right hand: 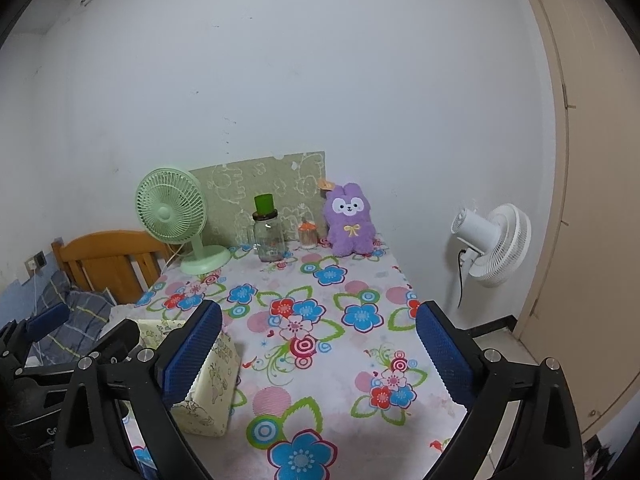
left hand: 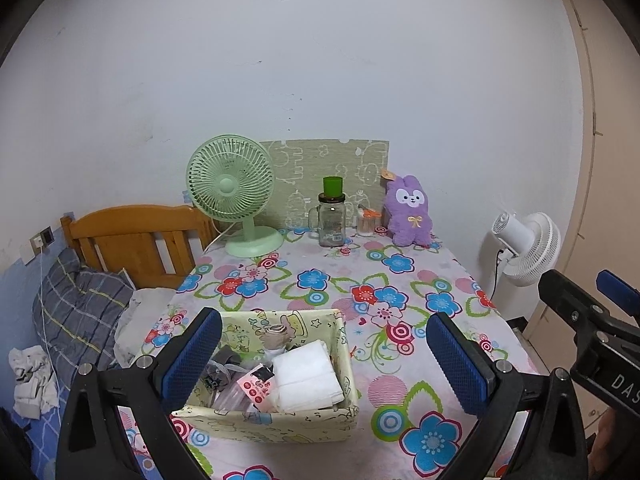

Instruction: Organize soft objects

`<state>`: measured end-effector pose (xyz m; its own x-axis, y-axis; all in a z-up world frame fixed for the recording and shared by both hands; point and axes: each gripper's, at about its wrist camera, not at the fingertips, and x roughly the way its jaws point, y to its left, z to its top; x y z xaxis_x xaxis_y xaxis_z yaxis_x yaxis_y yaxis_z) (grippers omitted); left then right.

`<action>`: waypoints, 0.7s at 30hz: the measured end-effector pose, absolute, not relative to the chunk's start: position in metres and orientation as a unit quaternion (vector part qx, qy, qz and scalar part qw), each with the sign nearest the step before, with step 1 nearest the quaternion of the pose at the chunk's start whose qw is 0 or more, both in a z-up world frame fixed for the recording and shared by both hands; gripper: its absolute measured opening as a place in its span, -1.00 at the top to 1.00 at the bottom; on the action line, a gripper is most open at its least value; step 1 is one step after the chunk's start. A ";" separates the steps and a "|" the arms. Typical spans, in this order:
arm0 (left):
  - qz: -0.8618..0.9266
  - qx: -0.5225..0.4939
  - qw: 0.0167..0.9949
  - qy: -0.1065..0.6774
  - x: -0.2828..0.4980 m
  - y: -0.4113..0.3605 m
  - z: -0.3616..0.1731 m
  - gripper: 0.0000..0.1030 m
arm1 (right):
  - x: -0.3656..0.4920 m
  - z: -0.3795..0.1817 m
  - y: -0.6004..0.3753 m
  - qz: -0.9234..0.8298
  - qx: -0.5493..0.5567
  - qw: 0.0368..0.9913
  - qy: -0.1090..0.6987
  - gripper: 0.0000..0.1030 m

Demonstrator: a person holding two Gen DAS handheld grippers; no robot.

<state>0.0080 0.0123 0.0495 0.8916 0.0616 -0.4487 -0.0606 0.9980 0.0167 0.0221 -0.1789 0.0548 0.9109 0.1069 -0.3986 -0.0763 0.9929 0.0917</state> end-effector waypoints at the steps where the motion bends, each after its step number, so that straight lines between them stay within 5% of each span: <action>1: 0.032 0.000 0.973 0.230 0.008 0.013 0.050 -0.99 | 0.022 0.055 -0.178 0.047 0.037 0.977 0.206 -0.92; 21: 0.033 -0.002 0.973 0.229 0.009 0.015 0.049 -1.00 | 0.026 0.053 -0.177 0.048 0.037 0.976 0.209 -0.92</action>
<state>0.0086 0.0155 0.0495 0.8927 0.0632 -0.4461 -0.0650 0.9978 0.0113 0.0260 -0.1766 0.0531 0.9079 0.1088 -0.4048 -0.0781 0.9927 0.0916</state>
